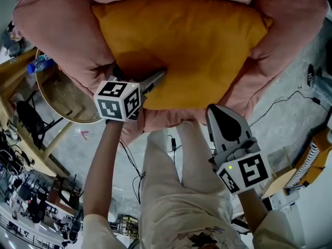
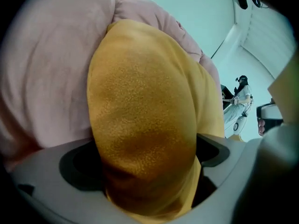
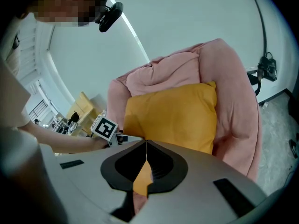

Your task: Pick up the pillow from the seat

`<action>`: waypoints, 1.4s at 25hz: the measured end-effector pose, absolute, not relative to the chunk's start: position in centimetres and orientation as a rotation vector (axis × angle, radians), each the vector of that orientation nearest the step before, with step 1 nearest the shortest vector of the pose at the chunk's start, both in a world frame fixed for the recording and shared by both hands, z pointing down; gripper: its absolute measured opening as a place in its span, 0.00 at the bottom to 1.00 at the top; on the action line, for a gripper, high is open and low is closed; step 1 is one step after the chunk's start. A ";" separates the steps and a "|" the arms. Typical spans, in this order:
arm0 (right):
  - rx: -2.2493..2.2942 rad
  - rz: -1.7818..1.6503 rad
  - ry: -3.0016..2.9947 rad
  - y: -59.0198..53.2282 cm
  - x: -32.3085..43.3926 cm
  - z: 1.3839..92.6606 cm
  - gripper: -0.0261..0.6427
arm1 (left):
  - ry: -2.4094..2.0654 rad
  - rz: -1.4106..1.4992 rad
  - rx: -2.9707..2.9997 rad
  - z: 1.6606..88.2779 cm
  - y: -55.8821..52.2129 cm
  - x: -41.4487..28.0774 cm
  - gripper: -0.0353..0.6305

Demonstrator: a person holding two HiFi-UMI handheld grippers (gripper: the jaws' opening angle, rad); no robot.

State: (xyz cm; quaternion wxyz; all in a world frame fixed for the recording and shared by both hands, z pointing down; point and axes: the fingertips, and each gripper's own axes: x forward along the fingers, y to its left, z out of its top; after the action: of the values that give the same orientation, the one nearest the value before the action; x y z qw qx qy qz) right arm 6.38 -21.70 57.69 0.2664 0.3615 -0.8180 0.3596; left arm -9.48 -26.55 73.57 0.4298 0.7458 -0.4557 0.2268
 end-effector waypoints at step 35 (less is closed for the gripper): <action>1.049 0.980 -2.210 -19.6 5.7 56.4 0.07 | -1.062 0.591 2.071 69.0 -24.5 -6.0 0.44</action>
State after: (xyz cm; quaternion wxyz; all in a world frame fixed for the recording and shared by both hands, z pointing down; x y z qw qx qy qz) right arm 5.65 -19.59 56.44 0.2503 0.3854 -0.8119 0.3601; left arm -6.02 -24.51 68.98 0.3619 0.8040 -0.4123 0.2294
